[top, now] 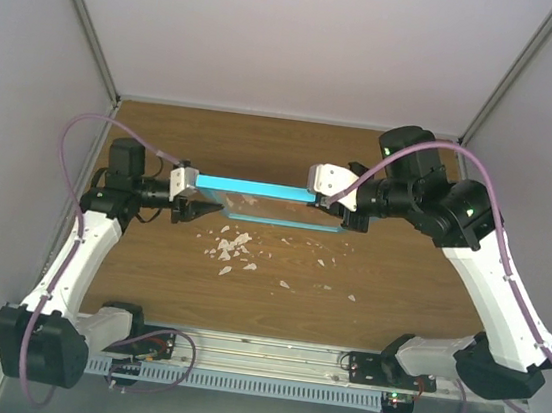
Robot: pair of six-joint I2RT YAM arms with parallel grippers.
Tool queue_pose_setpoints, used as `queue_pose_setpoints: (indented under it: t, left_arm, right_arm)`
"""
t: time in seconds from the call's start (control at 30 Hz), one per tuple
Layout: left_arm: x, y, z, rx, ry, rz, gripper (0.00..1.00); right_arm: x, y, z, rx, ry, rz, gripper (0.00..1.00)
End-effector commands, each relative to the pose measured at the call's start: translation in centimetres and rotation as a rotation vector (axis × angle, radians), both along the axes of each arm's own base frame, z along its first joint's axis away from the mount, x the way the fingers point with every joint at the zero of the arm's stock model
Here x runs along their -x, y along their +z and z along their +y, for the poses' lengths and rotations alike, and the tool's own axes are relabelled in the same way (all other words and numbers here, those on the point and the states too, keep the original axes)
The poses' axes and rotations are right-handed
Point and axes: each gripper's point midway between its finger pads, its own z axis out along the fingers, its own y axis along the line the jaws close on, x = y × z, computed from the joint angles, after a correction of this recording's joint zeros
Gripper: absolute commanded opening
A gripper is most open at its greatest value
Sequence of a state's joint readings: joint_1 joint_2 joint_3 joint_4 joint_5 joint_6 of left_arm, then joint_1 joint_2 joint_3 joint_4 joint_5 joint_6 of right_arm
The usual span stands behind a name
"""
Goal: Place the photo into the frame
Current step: Turn over the photo frame at the center of the board.
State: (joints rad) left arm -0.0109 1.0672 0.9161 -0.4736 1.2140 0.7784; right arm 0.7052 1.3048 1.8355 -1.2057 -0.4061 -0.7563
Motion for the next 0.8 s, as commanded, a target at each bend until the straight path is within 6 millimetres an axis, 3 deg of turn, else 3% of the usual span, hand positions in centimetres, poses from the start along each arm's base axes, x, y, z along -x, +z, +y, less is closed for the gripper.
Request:
queue_pose_setpoints:
  t: [0.0, 0.13, 0.23, 0.3, 0.47, 0.63, 0.77]
  left_arm:
    - [1.9, 2.4, -1.6, 0.066, -0.113, -0.015, 0.39]
    - [3.8, 3.6, -2.1, 0.126, -0.179, 0.084, 0.12]
    - [4.5, 4.2, -2.2, 0.156, -0.188, 0.168, 0.00]
    - [4.7, 4.6, -2.2, 0.174, -0.182, 0.230, 0.00]
    - [3.4, 4.3, -2.2, 0.204, -0.119, 0.391, 0.00]
    - [1.0, 3.8, -2.0, 0.221, -0.057, 0.506, 0.00]
    - [-0.9, 1.4, -2.0, 0.234, -0.049, 0.691, 0.00]
  right_arm:
    - [0.0, 5.0, 1.2, -0.162, 0.027, -0.082, 0.01]
    - [-1.7, 4.5, 1.1, -0.167, -0.004, -0.069, 0.01]
    - [-4.5, 4.8, 0.4, -0.199, -0.082, -0.069, 0.01]
    - [-7.3, 5.7, -0.6, -0.239, -0.165, -0.077, 0.17]
    - [-13.6, 9.8, -4.7, -0.409, -0.348, -0.052, 0.78]
    - [-17.3, 11.1, -8.9, -0.501, -0.462, -0.004, 0.95]
    - [-18.8, 8.9, -11.2, -0.527, -0.532, 0.068, 0.99]
